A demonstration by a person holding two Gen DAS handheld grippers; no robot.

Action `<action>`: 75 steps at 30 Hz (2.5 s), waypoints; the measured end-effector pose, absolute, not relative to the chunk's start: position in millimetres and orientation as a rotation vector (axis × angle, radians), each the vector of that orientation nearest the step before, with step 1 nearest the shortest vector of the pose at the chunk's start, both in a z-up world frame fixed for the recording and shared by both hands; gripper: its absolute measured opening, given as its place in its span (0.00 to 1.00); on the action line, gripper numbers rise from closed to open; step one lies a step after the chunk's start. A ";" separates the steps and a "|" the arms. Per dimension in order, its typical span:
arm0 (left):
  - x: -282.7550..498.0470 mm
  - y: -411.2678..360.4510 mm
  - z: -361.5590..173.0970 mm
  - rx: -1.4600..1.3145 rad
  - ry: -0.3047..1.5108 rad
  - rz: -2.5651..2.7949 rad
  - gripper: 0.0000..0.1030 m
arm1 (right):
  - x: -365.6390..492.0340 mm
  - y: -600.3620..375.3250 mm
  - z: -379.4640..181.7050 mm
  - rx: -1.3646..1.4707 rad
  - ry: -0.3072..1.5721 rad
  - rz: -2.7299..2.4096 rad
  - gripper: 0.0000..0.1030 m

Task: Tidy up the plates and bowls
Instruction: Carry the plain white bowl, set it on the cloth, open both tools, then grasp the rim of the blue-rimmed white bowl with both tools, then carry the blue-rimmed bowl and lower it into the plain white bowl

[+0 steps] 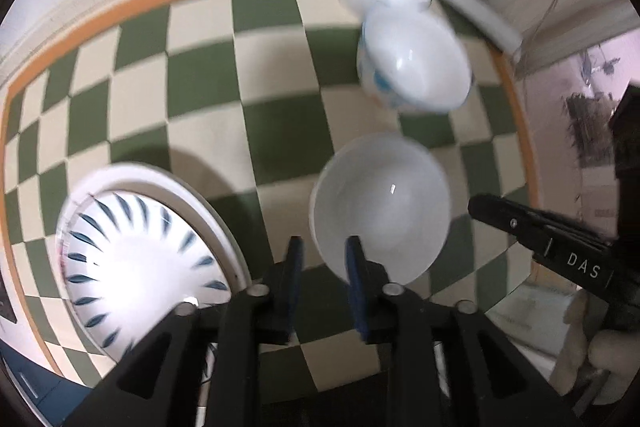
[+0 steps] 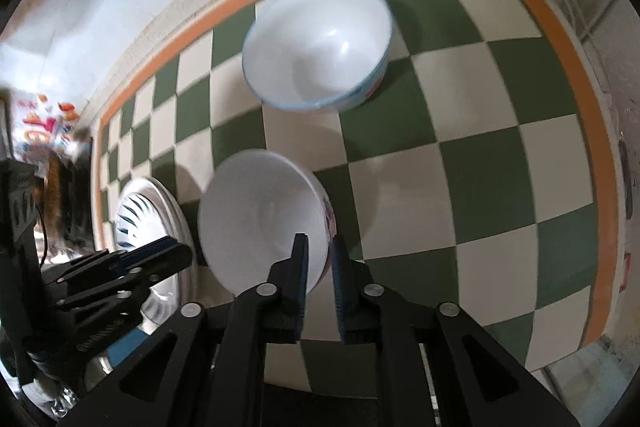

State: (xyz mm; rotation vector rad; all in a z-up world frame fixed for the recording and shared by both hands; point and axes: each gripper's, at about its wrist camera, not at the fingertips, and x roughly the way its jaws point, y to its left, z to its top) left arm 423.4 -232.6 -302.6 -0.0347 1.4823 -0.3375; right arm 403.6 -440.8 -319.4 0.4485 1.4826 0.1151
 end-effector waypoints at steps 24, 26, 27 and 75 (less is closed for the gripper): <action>570.6 -307.9 -360.6 -0.017 1.555 -0.354 0.19 | 519.9 -513.3 -358.1 0.582 1.443 0.022 0.24; 569.4 -310.4 -366.1 -0.010 1.559 -0.358 0.12 | 520.3 -510.6 -365.3 0.576 1.446 0.019 0.14; 568.9 -311.4 -367.6 -0.004 1.557 -0.362 0.10 | 520.9 -509.5 -367.4 0.589 1.441 0.029 0.10; 440.9 -250.8 -313.6 0.034 1.528 -0.351 0.10 | 402.2 -432.8 -285.8 0.492 1.449 0.145 0.09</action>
